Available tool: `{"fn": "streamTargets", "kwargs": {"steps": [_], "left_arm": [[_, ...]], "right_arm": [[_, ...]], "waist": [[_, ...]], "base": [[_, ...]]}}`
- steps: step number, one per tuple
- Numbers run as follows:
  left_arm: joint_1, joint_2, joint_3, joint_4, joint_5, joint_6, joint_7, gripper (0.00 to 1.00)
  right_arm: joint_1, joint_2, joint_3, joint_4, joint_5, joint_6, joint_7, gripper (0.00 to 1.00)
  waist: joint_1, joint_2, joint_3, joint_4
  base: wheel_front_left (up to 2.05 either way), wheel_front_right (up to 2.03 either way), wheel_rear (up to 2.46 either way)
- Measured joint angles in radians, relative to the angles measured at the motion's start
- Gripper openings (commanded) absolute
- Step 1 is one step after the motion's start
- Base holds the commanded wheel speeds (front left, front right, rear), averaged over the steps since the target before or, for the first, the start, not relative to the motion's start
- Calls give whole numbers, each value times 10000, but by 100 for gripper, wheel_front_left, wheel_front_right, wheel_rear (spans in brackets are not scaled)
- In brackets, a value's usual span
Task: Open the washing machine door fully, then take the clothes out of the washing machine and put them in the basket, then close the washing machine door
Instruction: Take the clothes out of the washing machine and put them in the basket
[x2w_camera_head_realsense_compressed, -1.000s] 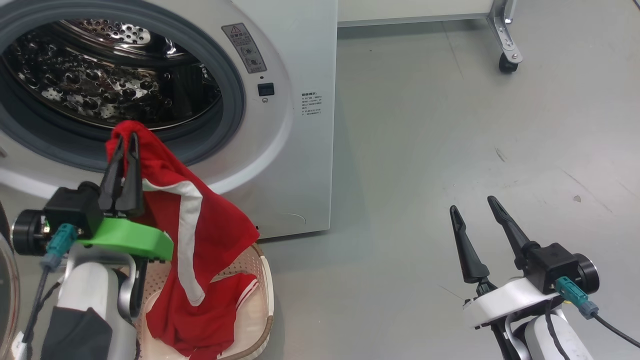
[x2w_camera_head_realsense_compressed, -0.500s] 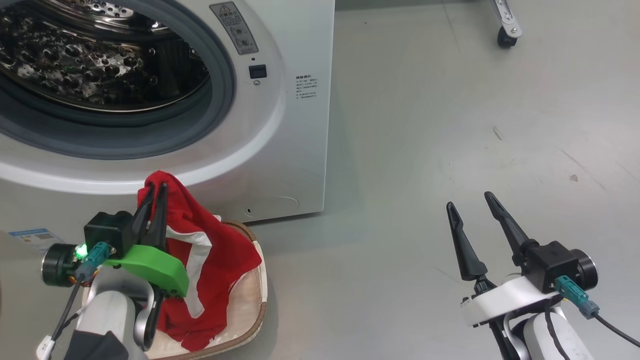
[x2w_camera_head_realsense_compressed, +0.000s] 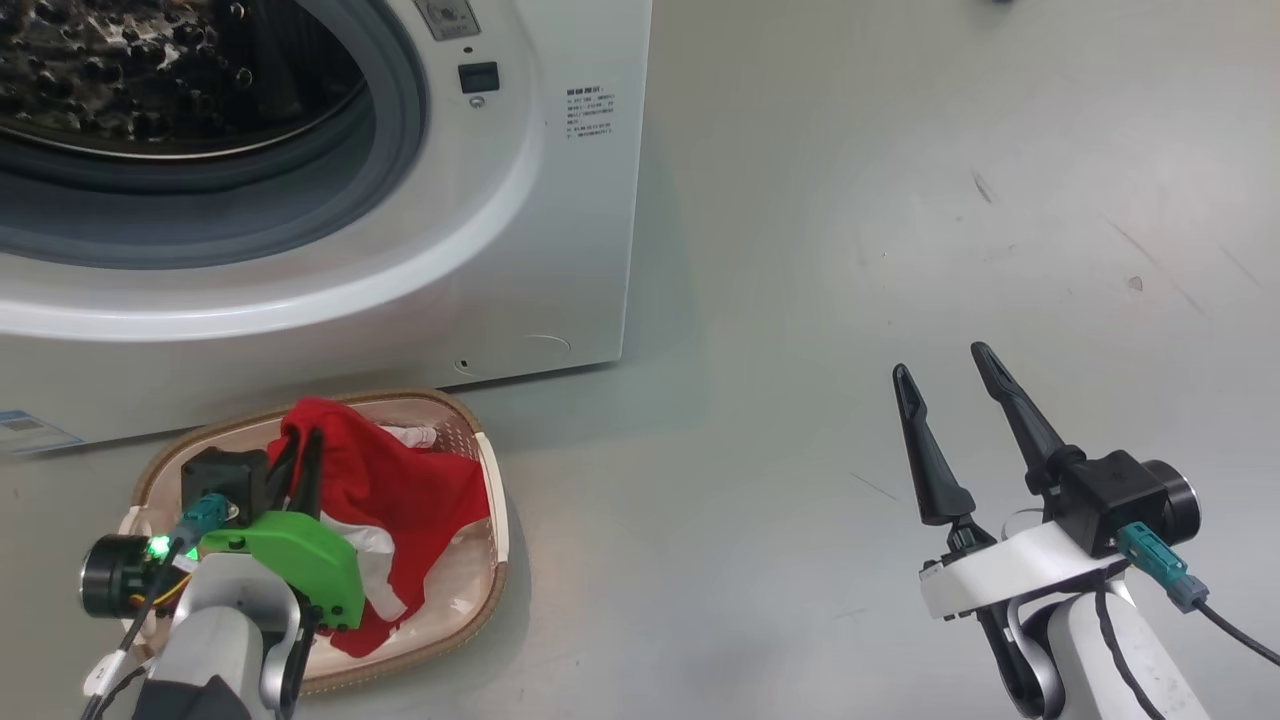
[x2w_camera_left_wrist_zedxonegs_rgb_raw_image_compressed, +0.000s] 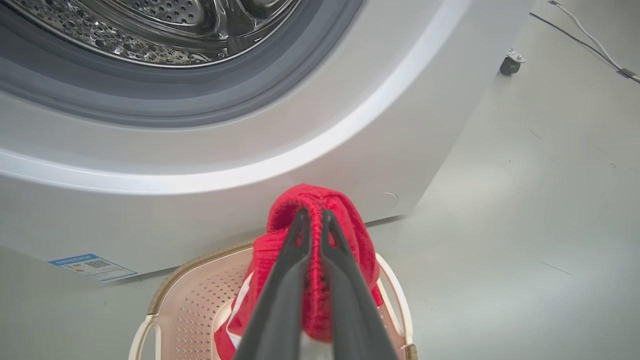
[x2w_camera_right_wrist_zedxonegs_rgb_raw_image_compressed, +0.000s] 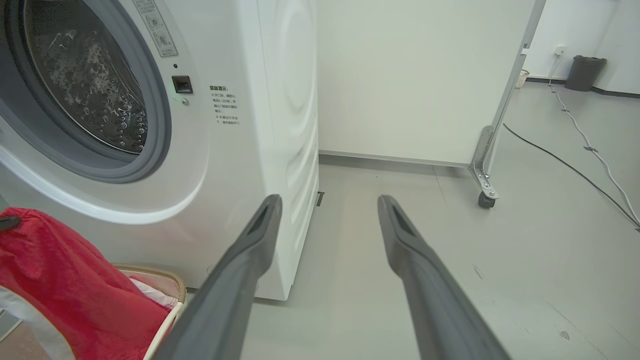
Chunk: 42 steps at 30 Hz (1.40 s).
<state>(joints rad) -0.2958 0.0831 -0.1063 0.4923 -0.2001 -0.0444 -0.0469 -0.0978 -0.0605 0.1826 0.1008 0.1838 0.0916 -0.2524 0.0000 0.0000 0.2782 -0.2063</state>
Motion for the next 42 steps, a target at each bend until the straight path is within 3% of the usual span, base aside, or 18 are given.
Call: {"fn": "streamTargets", "kwargs": {"steps": [12, 19, 42], "left_arm": [[-511, 265, 616, 989, -123, 370, 337, 0], [-630, 713, 1162, 1774, -293, 665, 343, 0], [-1841, 1007, 2040, 4000, -855, 1195, 353, 0]], "right_arm": [[-435, 6, 23, -136, -4, 33, 0, 100], [-690, 31, 113, -190, -4, 40, 0, 100], [-1100, 56, -48, -353, -19, 40, -2, 100]], "waist": [[0, 0, 1068, -227], [0, 0, 1574, -474], [0, 0, 2854, -739]], "base": [[0, 0, 0], [0, 0, 0], [0, 0, 0]]}}
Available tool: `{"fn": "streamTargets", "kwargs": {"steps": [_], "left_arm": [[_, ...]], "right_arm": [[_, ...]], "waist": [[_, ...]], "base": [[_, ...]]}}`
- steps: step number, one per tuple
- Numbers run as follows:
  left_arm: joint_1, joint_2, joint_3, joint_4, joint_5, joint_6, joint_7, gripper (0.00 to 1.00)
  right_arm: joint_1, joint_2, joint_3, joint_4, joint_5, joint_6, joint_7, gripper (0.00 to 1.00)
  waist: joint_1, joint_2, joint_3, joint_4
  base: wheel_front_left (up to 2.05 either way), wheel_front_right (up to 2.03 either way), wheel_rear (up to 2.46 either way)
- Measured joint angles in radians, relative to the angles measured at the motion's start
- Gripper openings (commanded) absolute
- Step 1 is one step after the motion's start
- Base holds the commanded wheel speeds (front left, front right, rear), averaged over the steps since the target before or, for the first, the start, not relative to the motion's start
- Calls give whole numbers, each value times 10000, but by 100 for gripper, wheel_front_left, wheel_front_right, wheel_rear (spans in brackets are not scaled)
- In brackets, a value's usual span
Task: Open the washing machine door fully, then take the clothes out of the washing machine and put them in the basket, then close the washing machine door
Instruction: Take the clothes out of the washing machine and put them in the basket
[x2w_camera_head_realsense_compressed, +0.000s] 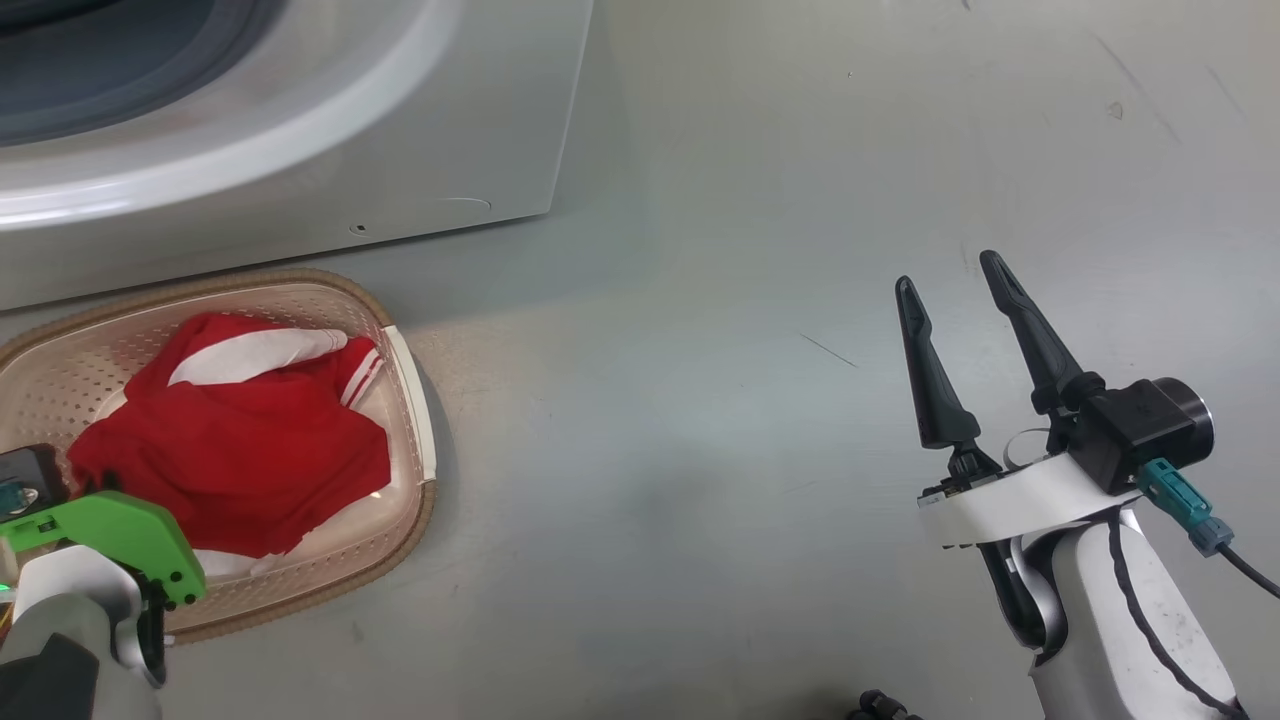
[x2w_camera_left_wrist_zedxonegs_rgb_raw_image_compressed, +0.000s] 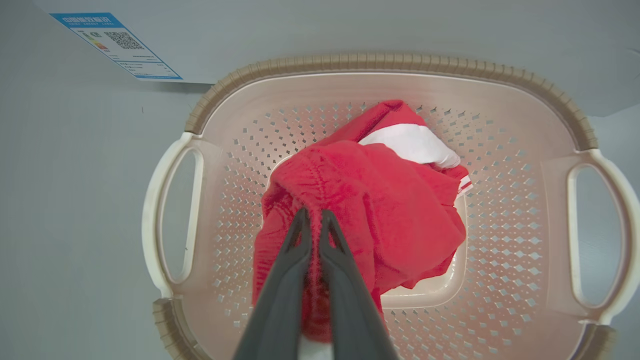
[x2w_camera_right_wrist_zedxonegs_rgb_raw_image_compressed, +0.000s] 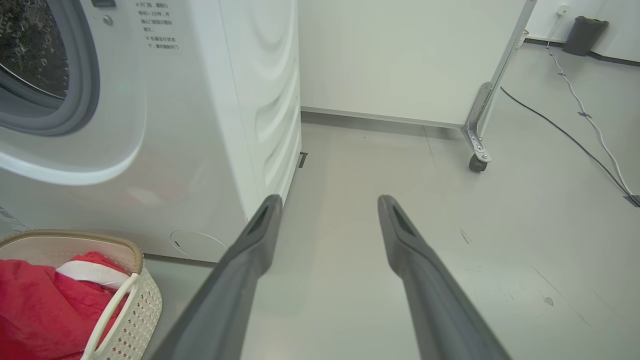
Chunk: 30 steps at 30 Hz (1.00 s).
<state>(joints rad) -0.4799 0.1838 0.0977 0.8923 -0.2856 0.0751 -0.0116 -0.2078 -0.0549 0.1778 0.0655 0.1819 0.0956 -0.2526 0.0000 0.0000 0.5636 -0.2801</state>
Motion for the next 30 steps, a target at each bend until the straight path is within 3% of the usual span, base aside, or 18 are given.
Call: {"fn": "streamTargets", "kwargs": {"steps": [5, 7, 20, 30], "left_arm": [[-117, -12, 56, 426, -27, 6, -31, 0], [-164, -19, 59, 518, -35, 58, -121, 98], [-434, -196, -75, 1035, -27, 71, -842, 100], [-543, -598, -426, 1003, 10, -598, -2040, 100]], "right_arm": [[-67, 8, 0, 21, -19, 0, 0, 100], [-87, 13, 0, 25, -46, 0, 0, 100], [-91, 27, -2, 261, -86, 0, -4, 100], [-86, 36, -29, 506, -86, 2, -4, 100]], "waist": [[0, 0, 9, -12], [0, 0, -4, -12], [0, 0, -385, 81], [0, 0, -1241, 245]], "base": [[0, 0, 0], [0, 0, 0], [0, 0, 0], [0, 0, 0]]}}
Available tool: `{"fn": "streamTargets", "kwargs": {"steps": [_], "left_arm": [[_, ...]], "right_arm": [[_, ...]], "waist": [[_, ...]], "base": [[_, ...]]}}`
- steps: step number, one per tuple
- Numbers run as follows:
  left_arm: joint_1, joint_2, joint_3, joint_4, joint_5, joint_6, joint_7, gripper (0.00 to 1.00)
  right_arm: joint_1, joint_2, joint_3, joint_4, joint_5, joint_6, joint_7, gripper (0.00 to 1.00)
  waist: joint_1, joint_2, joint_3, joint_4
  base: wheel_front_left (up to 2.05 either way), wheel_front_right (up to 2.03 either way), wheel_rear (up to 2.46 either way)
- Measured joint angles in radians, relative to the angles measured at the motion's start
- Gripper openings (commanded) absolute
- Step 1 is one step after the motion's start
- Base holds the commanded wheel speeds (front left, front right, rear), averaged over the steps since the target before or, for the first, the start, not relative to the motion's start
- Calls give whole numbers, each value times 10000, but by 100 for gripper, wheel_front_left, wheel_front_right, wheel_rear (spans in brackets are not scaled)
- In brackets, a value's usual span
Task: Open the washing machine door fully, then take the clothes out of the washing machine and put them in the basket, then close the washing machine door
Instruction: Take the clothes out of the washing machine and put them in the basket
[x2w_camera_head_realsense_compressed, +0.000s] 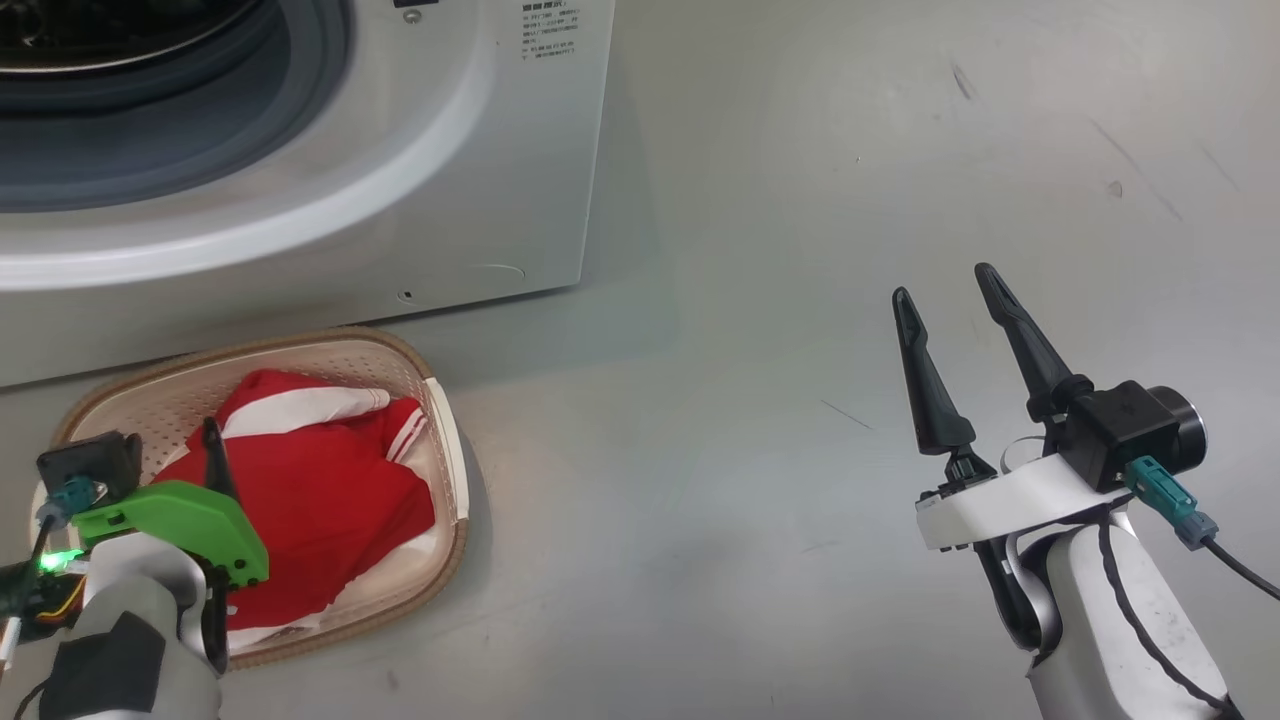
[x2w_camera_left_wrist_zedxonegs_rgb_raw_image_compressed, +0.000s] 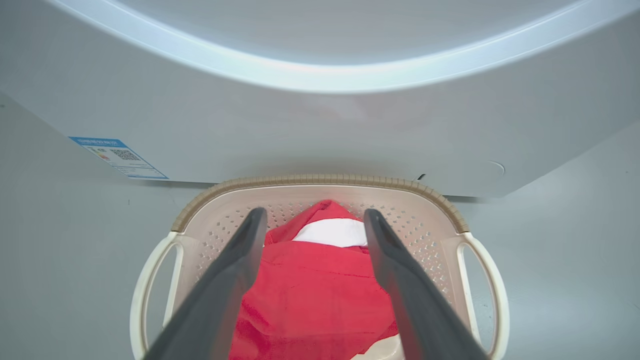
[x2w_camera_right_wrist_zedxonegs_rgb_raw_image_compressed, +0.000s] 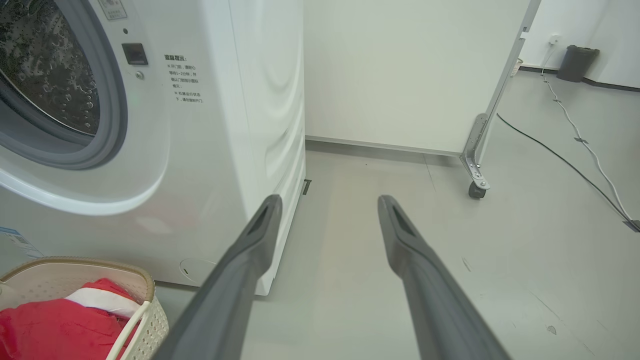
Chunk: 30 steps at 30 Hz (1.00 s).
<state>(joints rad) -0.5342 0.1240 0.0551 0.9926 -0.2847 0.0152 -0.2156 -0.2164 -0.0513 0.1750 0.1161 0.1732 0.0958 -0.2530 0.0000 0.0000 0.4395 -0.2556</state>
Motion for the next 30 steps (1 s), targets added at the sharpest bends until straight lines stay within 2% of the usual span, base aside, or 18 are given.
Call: {"fn": "streamTargets", "kwargs": {"steps": [8, 13, 18, 22, 30], "left_arm": [[-14, -203, -332, -500, 230, -556, -322, 100], [-8, -295, -412, -961, 230, -746, -336, 100], [37, -499, -431, -1534, 228, -861, -355, 100], [238, -537, -422, -2495, 232, -913, -364, 100], [1174, -754, -408, -3885, 313, -913, -364, 100]], "right_arm": [[45, 2, -138, 159, 4, 0, 0, 100], [196, 10, -224, 242, 35, -2, 0, 100], [430, 13, -349, 322, 48, -12, -2, 100], [603, 15, -418, 336, 50, -15, -2, 100], [1002, 15, -573, 339, 46, -65, -2, 100]], "waist": [[0, 0, -807, 199], [0, 0, -1344, 340], [0, 0, -1895, 472], [0, 0, -2312, 586], [0, 0, -3018, 838]], "base": [[0, 0, 0], [0, 0, 0], [0, 0, 0], [0, 0, 0], [0, 0, 0]]}}
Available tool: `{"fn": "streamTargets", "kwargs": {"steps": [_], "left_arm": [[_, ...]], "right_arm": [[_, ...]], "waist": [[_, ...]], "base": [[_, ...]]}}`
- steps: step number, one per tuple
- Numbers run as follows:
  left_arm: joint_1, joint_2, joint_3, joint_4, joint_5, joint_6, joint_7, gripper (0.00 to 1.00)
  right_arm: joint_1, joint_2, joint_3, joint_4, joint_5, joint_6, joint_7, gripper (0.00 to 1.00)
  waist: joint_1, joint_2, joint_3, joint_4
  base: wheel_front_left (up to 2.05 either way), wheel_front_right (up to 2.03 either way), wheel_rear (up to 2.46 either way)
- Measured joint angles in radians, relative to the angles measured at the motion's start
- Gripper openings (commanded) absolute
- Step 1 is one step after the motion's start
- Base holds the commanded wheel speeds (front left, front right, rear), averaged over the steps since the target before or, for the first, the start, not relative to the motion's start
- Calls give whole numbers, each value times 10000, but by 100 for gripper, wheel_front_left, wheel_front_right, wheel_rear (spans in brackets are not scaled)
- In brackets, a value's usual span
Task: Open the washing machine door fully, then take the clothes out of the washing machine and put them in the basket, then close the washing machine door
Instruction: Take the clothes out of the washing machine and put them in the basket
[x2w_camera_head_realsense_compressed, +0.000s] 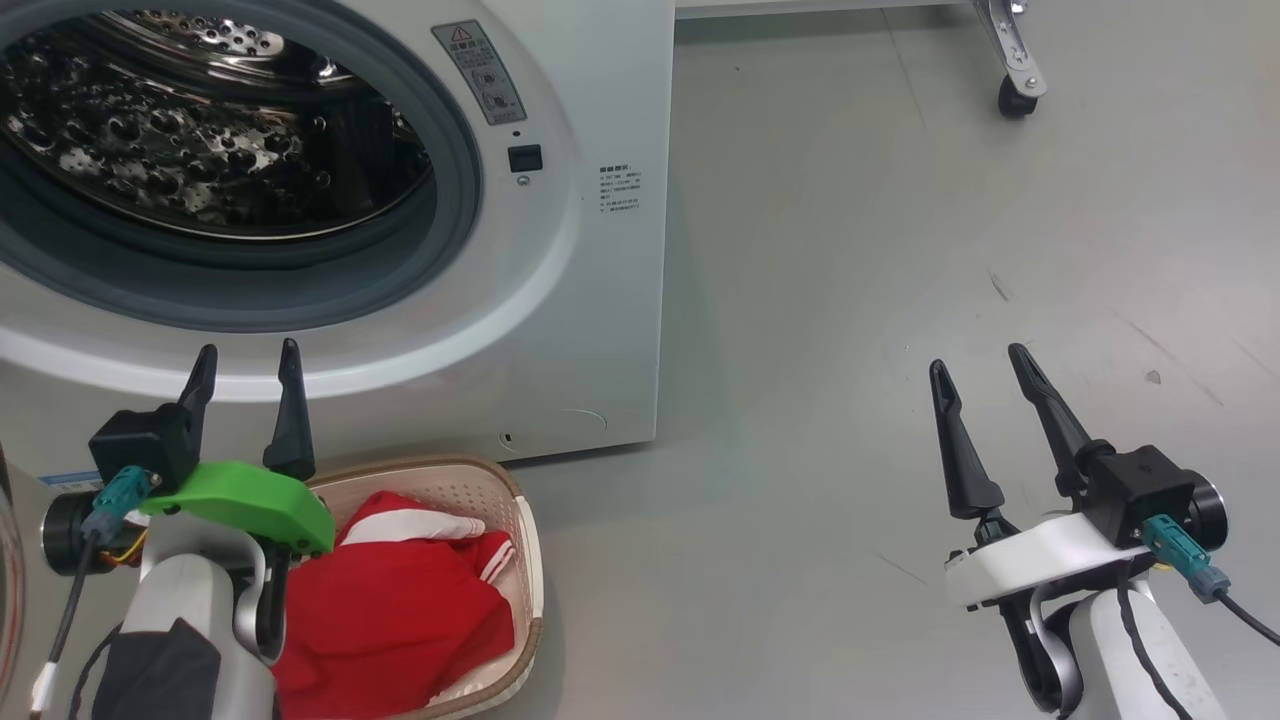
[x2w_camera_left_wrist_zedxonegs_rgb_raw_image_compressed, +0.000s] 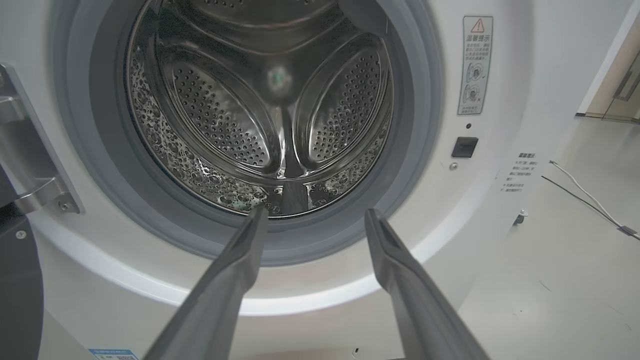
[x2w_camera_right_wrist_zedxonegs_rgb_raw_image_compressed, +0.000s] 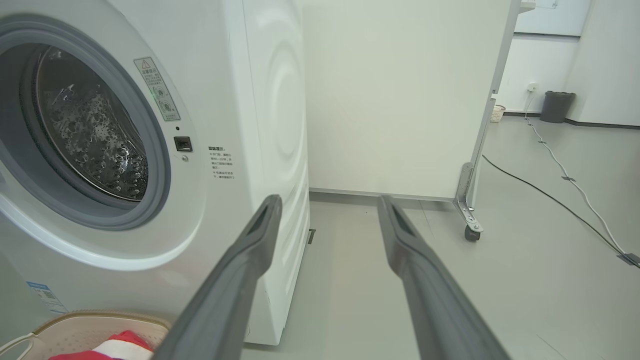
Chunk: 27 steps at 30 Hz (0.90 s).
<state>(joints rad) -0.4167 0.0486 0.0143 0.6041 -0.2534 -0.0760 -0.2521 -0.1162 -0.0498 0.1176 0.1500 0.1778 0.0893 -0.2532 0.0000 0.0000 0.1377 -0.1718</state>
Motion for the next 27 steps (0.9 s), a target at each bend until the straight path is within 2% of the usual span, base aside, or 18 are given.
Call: {"fn": "streamTargets", "kwargs": {"steps": [17, 27], "left_arm": [[1989, -90, -364, -1942, 23, -144, 0, 100], [2989, -104, -523, -2508, -77, -127, 0, 100]], "right_arm": [[518, 8, -192, -109, -29, -125, 2, 100], [853, 12, -132, -144, -27, -117, 2, 100]], "waist": [[0, 0, -817, 364], [0, 0, -1102, 511]], "base": [[0, 0, 0], [0, 0, 0]]}}
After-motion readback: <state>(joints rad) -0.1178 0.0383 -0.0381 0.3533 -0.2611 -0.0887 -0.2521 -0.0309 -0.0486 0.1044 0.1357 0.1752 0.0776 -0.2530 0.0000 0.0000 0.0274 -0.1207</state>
